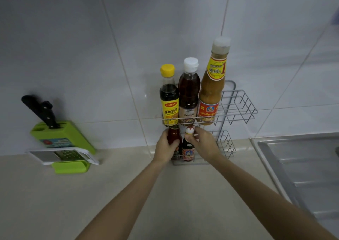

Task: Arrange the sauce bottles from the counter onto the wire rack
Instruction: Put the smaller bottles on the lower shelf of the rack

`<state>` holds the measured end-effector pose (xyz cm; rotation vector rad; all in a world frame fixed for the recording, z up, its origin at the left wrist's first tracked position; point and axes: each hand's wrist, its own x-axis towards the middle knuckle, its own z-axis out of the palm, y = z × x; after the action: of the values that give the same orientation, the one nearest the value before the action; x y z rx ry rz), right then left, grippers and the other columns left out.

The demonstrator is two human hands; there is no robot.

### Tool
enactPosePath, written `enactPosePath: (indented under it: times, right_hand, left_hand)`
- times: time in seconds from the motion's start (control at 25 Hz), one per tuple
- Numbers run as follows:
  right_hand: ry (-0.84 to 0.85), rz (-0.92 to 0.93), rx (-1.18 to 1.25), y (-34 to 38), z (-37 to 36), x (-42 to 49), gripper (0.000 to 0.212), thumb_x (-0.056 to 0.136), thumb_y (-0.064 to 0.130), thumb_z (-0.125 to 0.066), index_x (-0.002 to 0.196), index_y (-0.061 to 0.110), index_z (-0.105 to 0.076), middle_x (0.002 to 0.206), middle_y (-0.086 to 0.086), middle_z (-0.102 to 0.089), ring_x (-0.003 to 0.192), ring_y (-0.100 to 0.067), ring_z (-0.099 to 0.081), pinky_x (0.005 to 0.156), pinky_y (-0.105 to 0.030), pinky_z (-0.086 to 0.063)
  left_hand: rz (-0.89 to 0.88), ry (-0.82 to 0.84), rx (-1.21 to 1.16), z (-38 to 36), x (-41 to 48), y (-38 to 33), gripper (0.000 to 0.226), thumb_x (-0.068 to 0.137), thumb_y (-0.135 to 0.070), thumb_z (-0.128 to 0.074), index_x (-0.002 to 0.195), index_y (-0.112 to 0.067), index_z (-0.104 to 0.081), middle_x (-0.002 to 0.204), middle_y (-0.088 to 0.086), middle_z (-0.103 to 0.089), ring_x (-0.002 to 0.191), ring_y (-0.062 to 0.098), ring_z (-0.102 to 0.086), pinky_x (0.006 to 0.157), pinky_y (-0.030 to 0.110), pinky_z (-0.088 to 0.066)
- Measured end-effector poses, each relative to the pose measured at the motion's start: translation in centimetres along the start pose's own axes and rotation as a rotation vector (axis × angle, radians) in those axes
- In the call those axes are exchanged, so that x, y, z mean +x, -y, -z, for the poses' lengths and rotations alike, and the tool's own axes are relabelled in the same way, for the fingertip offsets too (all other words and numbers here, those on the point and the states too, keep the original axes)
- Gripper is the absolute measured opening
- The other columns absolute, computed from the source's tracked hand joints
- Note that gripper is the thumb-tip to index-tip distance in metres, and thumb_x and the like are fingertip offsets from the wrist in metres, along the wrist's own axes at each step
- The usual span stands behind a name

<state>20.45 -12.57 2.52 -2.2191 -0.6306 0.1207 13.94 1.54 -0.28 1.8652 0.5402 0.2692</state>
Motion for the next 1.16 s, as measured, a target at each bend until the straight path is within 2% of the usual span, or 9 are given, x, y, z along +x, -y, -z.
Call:
enactPosePath:
  times: [0.16, 0.36, 0.52, 0.64, 0.72, 0.84, 0.92, 1.0, 1.16]
  right_hand:
    - [0.043, 0.003, 0.014, -0.3, 0.3, -0.3, 0.032, 0.094, 0.035, -0.055, 0.105, 0.005, -0.060, 0.104, -0.014, -0.071, 0.095, -0.028, -0.066, 0.075, -0.037, -0.055]
    - [0.049, 0.031, -0.018, -0.4, 0.6, -0.5, 0.035, 0.094, 0.036, -0.055, 0.102, 0.003, -0.061, 0.097, -0.016, -0.072, 0.089, -0.030, -0.067, 0.072, -0.040, -0.055]
    - [0.103, -0.022, 0.030, -0.6, 0.5, -0.4, 0.038, 0.093, 0.040, -0.055, 0.106, 0.006, -0.062, 0.102, -0.013, -0.072, 0.095, -0.028, -0.066, 0.077, -0.041, -0.055]
    - [0.184, -0.052, 0.045, -0.8, 0.5, -0.4, 0.040, 0.091, 0.043, -0.056, 0.112, 0.009, -0.060, 0.110, -0.011, -0.068, 0.102, -0.026, -0.062, 0.079, -0.037, -0.052]
    - [0.221, -0.059, 0.036, -1.1, 0.3, -0.7, 0.041, 0.091, 0.042, -0.058, 0.118, 0.010, -0.057, 0.117, -0.010, -0.066, 0.109, -0.026, -0.060, 0.081, -0.034, -0.047]
    - [0.252, -0.123, 0.025, -1.8, 0.7, -1.5, 0.057, 0.092, 0.042, -0.055, 0.137, 0.008, -0.045, 0.139, -0.011, -0.054, 0.128, -0.028, -0.050, 0.098, -0.036, -0.043]
    - [0.275, -0.163, -0.050, -2.2, 1.5, -2.0, 0.066, 0.093, 0.046, -0.052, 0.143, 0.005, -0.036, 0.147, -0.013, -0.046, 0.133, -0.028, -0.044, 0.105, -0.039, -0.038]
    - [0.264, -0.142, -0.138, -2.0, 2.6, -3.2, 0.066, 0.093, 0.047, -0.051, 0.141, 0.003, -0.038, 0.145, -0.015, -0.046, 0.131, -0.029, -0.046, 0.104, -0.038, -0.039]
    - [0.257, -0.055, -0.234, -0.1, 4.8, -7.9, 0.051, 0.093, 0.042, -0.054, 0.126, 0.004, -0.053, 0.128, -0.012, -0.061, 0.116, -0.027, -0.056, 0.090, -0.032, -0.042]
  left_hand:
    - [-0.032, 0.027, 0.079, 0.9, 1.1, -0.3, 0.040, 0.090, -0.018, -0.064, 0.128, -0.009, -0.054, 0.125, 0.011, -0.066, 0.114, 0.026, -0.062, 0.098, 0.040, -0.051]
    - [-0.184, 0.058, 0.136, 1.4, -1.8, 1.8, 0.040, 0.090, -0.022, -0.065, 0.129, -0.018, -0.055, 0.114, -0.014, -0.063, 0.099, -0.004, -0.058, 0.081, 0.000, -0.044]
    - [-0.171, 0.049, 0.163, 1.8, -1.1, 1.1, 0.047, 0.086, -0.020, -0.071, 0.130, -0.012, -0.056, 0.116, -0.007, -0.063, 0.104, 0.004, -0.056, 0.086, 0.014, -0.042]
    - [-0.084, 0.079, 0.112, 2.0, -1.1, 0.7, 0.051, 0.080, -0.013, -0.076, 0.127, -0.008, -0.056, 0.120, 0.003, -0.064, 0.103, 0.010, -0.056, 0.080, 0.011, -0.041]
    - [-0.027, 0.104, 0.081, 1.8, -1.1, 0.5, 0.054, 0.077, -0.009, -0.078, 0.125, -0.007, -0.054, 0.119, 0.006, -0.064, 0.106, 0.017, -0.059, 0.080, 0.016, -0.042]
    - [0.013, 0.119, 0.065, 1.9, -1.3, -0.1, 0.062, 0.076, -0.006, -0.077, 0.131, -0.004, -0.048, 0.129, 0.011, -0.060, 0.123, 0.027, -0.055, 0.089, 0.025, -0.041]
    - [0.044, 0.133, 0.097, 2.4, -1.9, -0.3, 0.074, 0.079, -0.009, -0.076, 0.141, -0.003, -0.037, 0.145, 0.012, -0.047, 0.136, 0.027, -0.043, 0.101, 0.028, -0.038]
    - [0.061, 0.123, 0.116, 3.5, -3.6, -0.2, 0.078, 0.084, -0.014, -0.073, 0.147, -0.003, -0.029, 0.154, 0.012, -0.034, 0.143, 0.026, -0.032, 0.116, 0.037, -0.031]
    - [0.014, 0.150, 0.248, 6.1, -9.8, 2.2, 0.057, 0.090, -0.014, -0.064, 0.141, -0.004, -0.040, 0.149, 0.013, -0.042, 0.139, 0.025, -0.039, 0.112, 0.032, -0.033]
